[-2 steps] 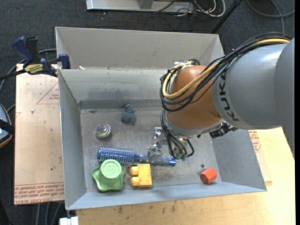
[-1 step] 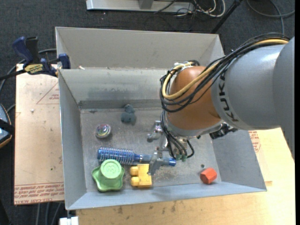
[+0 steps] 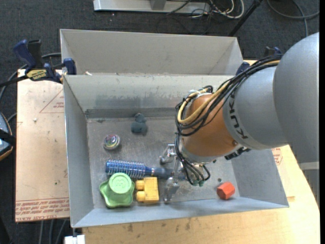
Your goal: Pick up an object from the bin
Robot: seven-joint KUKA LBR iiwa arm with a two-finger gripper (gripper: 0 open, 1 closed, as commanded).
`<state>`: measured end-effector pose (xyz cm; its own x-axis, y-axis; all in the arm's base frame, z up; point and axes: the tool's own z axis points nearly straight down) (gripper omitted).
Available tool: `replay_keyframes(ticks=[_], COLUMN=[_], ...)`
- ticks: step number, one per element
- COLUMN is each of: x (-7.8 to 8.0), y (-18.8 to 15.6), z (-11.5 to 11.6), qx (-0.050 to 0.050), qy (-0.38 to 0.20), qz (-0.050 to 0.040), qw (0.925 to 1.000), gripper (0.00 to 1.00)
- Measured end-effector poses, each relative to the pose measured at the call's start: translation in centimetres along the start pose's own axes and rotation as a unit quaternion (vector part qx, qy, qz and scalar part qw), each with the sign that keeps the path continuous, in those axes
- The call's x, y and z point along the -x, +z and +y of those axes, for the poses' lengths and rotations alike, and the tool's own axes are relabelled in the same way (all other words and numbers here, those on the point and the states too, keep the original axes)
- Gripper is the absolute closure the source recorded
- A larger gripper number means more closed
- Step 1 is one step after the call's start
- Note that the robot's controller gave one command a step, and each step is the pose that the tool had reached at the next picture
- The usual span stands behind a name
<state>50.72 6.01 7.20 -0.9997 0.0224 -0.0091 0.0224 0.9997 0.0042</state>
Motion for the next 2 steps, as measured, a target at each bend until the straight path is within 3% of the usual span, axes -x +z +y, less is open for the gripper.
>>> replay_keyframes(ticks=[1,2], x=[0.2,-0.07], y=[-0.34,-0.09], z=[0.02,-0.01], qx=[0.0,-0.001], qy=[0.0,0.0], qz=[-0.0027,0.0009], qw=[1.0,1.0], gripper=[1.0,0.0])
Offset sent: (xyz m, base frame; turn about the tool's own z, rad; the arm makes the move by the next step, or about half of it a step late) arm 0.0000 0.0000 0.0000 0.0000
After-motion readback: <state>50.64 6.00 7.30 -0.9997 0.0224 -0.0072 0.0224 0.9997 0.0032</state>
